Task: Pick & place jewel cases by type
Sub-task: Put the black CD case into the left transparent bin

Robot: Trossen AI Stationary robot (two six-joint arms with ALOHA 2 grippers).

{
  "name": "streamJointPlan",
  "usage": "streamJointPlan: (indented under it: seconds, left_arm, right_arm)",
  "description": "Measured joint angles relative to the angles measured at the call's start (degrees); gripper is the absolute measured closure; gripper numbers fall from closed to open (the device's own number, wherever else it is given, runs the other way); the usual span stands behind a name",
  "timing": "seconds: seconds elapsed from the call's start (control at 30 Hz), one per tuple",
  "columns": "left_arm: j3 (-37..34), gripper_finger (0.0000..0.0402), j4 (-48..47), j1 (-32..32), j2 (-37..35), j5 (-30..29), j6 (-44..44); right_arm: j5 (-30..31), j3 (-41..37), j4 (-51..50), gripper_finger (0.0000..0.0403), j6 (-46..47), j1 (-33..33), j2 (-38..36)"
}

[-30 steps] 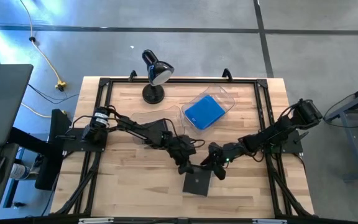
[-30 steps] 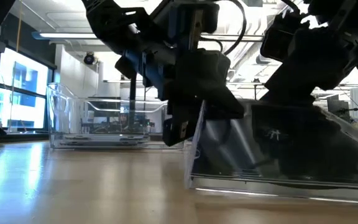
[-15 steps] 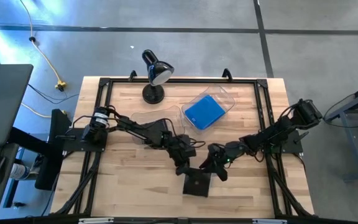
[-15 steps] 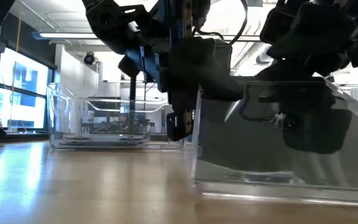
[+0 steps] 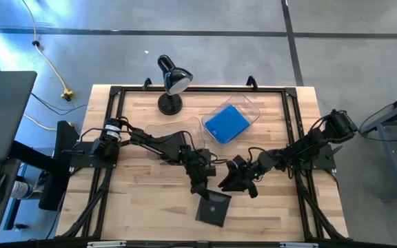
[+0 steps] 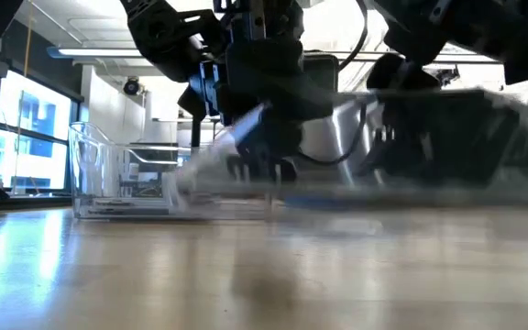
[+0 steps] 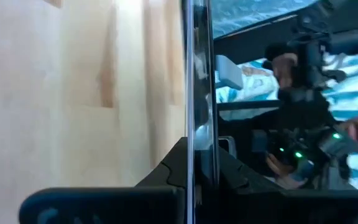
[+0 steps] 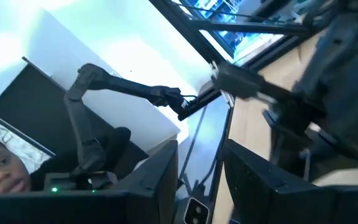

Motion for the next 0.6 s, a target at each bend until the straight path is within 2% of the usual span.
streamJointPlan:
  seconds: [0.3, 0.6]
  left_arm:
    - [0.36, 0.038, 5.25, 0.42, -0.11, 8.01, -3.89]
    - [1.75, 0.038, 5.33, 1.97, -0.19, 9.75, -1.43]
  right_arm:
    - [0.02, -0.02, 1.35, 0.0284, 0.4, 0.0, 0.02]
    - [-0.13, -0.02, 5.61, 0.0284, 0.4, 0.02, 0.02]
